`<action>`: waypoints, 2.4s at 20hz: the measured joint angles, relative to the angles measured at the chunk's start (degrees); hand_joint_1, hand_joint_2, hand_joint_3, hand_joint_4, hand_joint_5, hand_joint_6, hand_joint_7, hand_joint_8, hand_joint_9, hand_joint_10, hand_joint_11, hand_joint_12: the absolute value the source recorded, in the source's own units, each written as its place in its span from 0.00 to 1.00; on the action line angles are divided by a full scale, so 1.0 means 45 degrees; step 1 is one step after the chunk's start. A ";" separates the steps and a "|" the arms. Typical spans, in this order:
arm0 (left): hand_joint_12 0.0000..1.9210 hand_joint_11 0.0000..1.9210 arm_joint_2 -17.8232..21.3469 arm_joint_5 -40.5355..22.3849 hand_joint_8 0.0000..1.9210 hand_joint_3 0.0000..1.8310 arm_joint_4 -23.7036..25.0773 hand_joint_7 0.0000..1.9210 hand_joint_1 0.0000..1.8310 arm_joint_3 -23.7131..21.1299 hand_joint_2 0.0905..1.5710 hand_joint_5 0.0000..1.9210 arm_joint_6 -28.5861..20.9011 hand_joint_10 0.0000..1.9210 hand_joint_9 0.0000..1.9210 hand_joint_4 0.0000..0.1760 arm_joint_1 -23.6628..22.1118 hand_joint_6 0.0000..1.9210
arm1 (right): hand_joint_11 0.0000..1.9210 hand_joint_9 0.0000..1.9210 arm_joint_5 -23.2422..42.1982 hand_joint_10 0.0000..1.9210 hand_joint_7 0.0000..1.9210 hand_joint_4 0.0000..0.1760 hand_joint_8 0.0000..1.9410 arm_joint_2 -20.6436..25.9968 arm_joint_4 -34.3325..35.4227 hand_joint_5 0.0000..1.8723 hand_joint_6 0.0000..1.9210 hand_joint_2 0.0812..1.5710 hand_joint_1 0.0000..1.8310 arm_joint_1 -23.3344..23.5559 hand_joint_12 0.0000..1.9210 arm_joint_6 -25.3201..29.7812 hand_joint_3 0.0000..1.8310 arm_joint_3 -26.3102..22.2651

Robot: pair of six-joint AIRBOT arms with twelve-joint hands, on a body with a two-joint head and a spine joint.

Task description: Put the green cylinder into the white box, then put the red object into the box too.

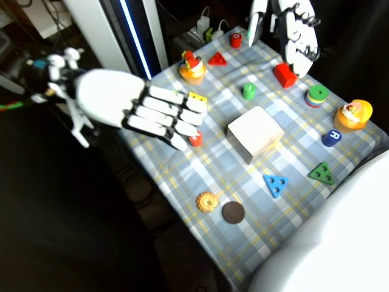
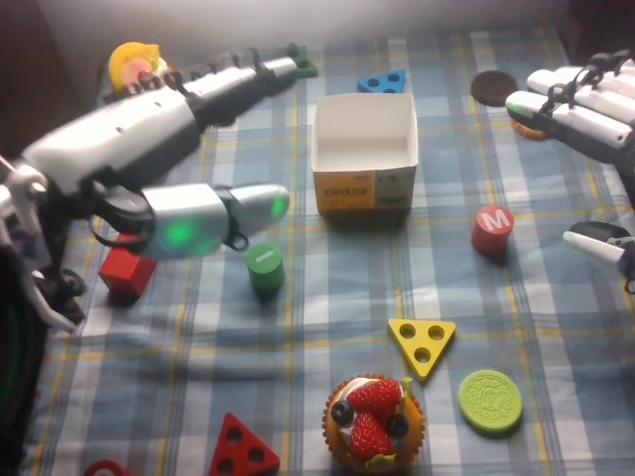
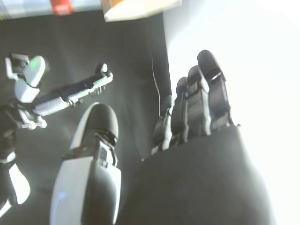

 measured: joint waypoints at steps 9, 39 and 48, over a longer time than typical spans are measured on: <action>0.61 0.00 -0.0005 0.0257 0.01 0.00 -0.0801 0.11 0.51 -0.0330 0.67 0.09 0.1525 0.09 0.07 0.52 0.0500 0.01 | 0.00 0.00 -0.0010 0.12 0.00 0.00 0.00 -0.0131 0.0287 0.00 0.00 0.78 0.36 0.0000 0.77 -0.0238 0.00 0.0000; 1.00 0.05 -0.1030 -0.0131 0.76 0.00 -0.3036 0.45 0.67 0.0102 0.76 0.39 0.4333 0.88 0.27 0.00 0.0335 0.58 | 0.00 0.00 0.0408 0.10 0.00 0.00 0.00 -0.0491 0.0675 0.00 0.00 0.83 0.31 -0.0010 0.64 -0.0112 0.00 0.0083; 1.00 0.01 -0.2773 0.0646 0.75 0.00 -0.2565 0.45 0.66 0.2492 0.75 0.41 0.4357 0.86 0.25 0.00 -0.3259 0.56 | 0.00 0.00 0.0612 0.03 0.00 0.00 0.00 -0.0491 0.0685 0.00 0.00 0.84 0.32 -0.0087 0.21 -0.0073 0.00 0.0083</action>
